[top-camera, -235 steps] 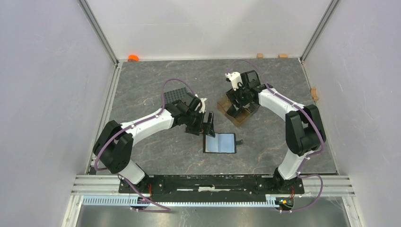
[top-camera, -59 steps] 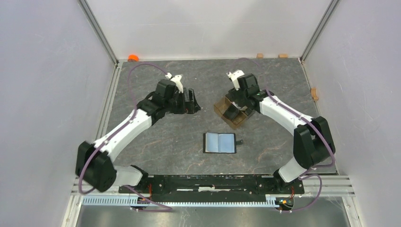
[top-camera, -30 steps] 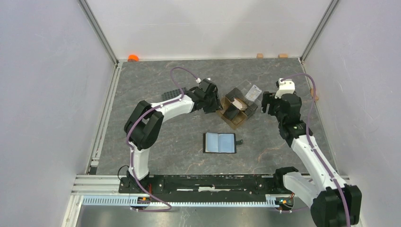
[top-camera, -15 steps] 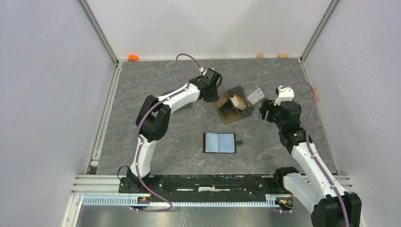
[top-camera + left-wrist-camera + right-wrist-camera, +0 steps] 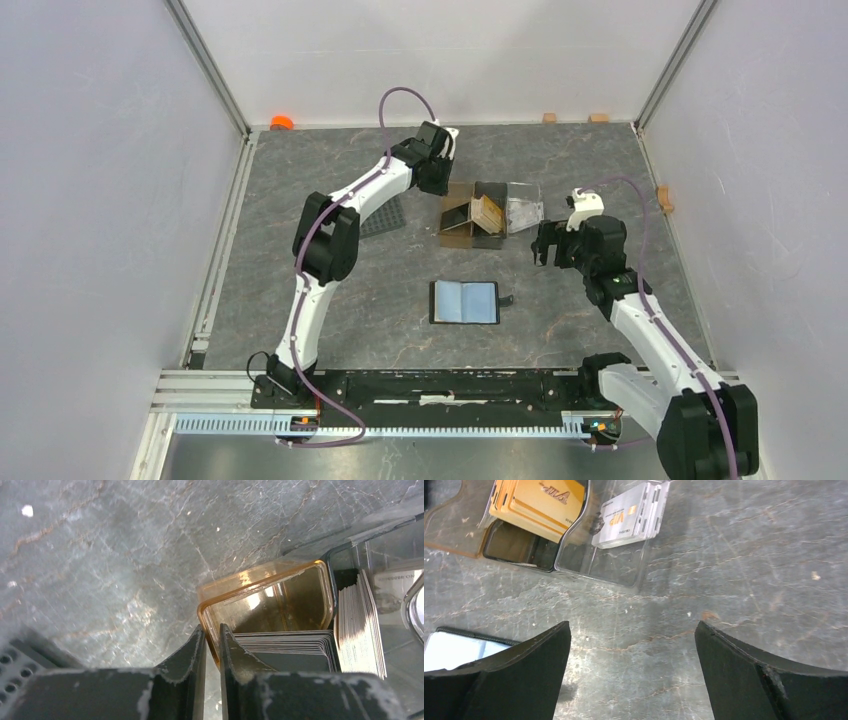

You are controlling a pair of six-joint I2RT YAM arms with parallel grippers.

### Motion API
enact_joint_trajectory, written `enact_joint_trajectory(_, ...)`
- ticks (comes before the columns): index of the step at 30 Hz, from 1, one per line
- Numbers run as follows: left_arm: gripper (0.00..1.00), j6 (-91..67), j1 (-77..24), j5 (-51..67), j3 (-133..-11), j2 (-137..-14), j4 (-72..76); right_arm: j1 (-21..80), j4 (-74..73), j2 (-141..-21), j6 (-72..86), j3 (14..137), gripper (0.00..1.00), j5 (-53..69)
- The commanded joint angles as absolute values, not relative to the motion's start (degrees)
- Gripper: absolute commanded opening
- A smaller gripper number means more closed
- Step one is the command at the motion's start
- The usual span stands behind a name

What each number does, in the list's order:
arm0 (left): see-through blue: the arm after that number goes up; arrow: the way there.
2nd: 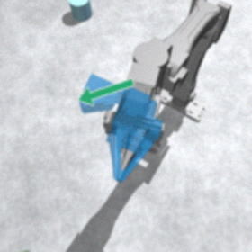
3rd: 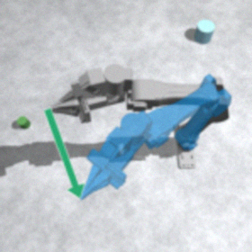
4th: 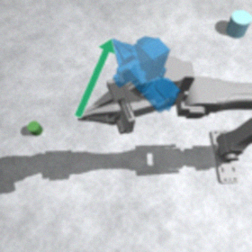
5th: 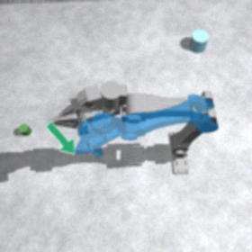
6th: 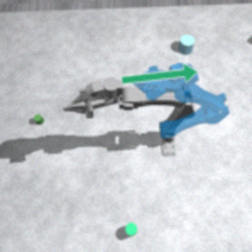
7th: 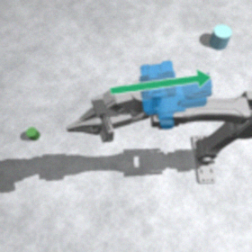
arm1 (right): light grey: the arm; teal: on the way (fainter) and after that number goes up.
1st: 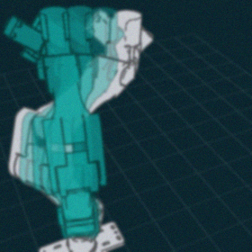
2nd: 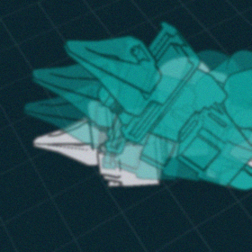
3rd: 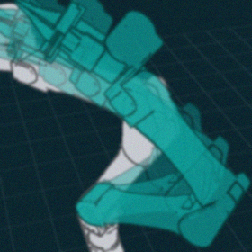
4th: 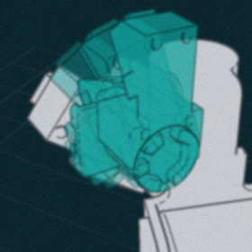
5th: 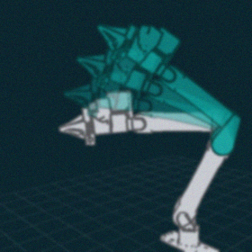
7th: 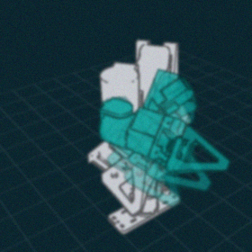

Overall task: Put the credit cards into the card holder
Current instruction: Move the storage box to the center of the board.

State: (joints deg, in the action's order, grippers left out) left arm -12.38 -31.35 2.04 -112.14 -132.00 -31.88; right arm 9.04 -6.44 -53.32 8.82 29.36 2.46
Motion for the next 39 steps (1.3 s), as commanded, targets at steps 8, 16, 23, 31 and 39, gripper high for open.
enact_joint_trajectory(8, 0.2, -1.86, -29.64, 4.13, -117.29, -136.02, -36.68, 6.27, -0.49, -66.54, 12.52, 35.54, 0.98, 13.11)
enact_joint_trajectory(16, 0.57, -9.59, -29.66, 1.15, -111.08, -128.73, -33.48, 4.48, 1.78, -78.64, 17.62, 42.97, 0.94, 17.84)
enact_joint_trajectory(23, 0.59, -13.33, -29.66, 1.04, -103.1, -124.54, -30.27, 4.47, 3.68, -86.35, 20.52, 46.35, 0.91, 18.45)
enact_joint_trajectory(31, 0.5, -15.03, -29.71, 0.26, -101.37, -126.28, -29.8, 4.73, 2.14, -93.19, 20.22, 50.07, 0.87, 14.94)
enact_joint_trajectory(39, 0.26, -15.99, -29.71, -4.44, -99.19, -125.55, -29.79, 4.74, -4.11, -92.81, 17.19, 50.56, 0.78, 7.4)
